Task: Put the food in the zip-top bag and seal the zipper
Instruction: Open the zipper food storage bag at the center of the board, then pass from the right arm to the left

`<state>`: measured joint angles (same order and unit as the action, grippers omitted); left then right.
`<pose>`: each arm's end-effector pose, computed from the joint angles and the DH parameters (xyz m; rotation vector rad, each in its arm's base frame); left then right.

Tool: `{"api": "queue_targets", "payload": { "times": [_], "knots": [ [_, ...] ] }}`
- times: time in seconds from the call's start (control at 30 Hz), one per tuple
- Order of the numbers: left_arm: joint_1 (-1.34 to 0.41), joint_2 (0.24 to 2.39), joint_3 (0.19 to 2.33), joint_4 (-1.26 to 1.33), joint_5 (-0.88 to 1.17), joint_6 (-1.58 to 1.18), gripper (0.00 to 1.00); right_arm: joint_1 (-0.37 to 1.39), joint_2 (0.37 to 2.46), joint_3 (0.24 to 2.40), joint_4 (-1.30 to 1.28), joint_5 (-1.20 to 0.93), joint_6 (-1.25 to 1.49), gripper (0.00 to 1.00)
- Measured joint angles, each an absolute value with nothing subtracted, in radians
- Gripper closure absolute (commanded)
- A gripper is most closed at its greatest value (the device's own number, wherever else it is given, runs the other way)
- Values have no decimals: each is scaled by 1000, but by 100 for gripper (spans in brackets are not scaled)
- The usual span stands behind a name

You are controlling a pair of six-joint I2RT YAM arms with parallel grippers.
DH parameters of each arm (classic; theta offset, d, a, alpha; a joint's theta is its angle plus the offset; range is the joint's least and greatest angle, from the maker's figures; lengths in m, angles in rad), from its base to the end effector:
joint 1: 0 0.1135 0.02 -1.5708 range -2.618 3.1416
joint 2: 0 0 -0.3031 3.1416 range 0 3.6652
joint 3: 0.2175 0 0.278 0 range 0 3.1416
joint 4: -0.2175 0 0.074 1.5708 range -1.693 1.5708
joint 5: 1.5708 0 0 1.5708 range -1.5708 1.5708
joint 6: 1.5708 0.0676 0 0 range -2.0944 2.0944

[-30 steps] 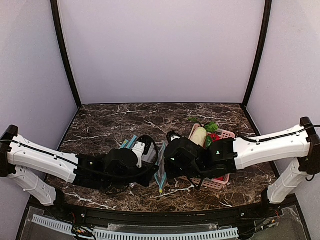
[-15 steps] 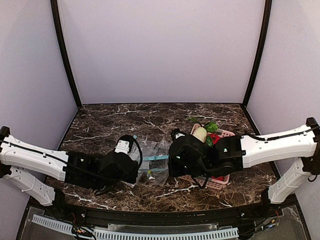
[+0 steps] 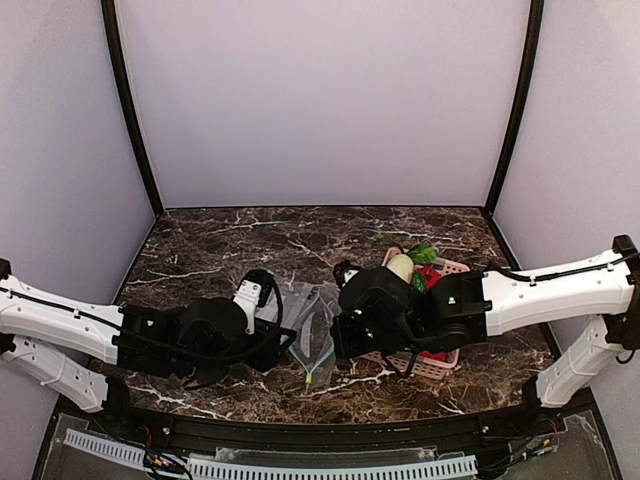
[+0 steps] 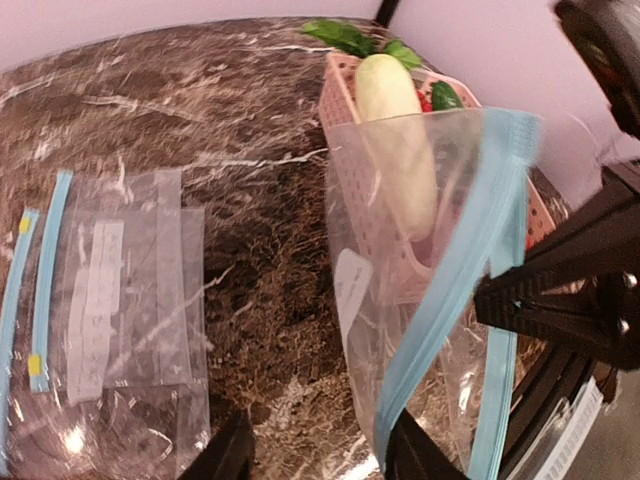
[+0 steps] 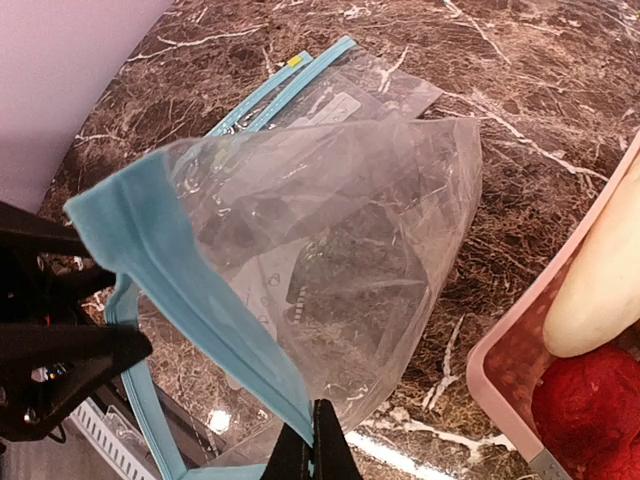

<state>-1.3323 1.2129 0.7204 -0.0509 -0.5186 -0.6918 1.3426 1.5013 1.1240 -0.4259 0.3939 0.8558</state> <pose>0.1022 -0.2787 0.2533 0.3610 2.0820 -0.7059 0.1086 0.3527 0.2735 -0.3875 2.3562 0.6405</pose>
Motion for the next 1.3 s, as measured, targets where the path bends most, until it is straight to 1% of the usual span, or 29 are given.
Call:
{"api": "queue_targets", "payload": {
  "times": [0.03,0.07,0.2,0.27,0.47,0.63,1.03,1.1,1.17,1.27,1.3],
  "knots": [
    [-1332,1207,721,-45,-497,-671,38,1343,1501,1124,-422,383,847,100],
    [-1332,1198,721,-38,-475,-651,31,1343,1500,1124,-421,372,841,100],
    [-1332,1179,744,-62,-400,-547,15,1337,1495,1124,-419,318,808,100],
    [-1332,1181,788,-103,-373,-490,10,1334,1494,1126,-419,289,788,100],
    [-1300,1194,970,-208,-317,-348,2,1325,1494,1126,-423,226,749,100],
    [-1246,1211,1008,-227,-268,-295,1,1323,1494,1126,-424,197,735,100],
    [-1196,1275,1018,-287,-170,-212,2,1320,1486,1128,-433,171,715,100],
    [-1190,1291,1035,-304,-168,-197,4,1320,1485,1129,-435,168,714,100],
    [-1186,1311,1055,-317,-168,-183,8,1320,1485,1130,-437,163,712,100],
    [-1180,1339,1079,-338,-172,-161,19,1320,1485,1132,-441,156,710,100],
    [-1177,1345,1083,-340,-172,-152,21,1320,1485,1132,-442,154,709,100]
  ]
}}
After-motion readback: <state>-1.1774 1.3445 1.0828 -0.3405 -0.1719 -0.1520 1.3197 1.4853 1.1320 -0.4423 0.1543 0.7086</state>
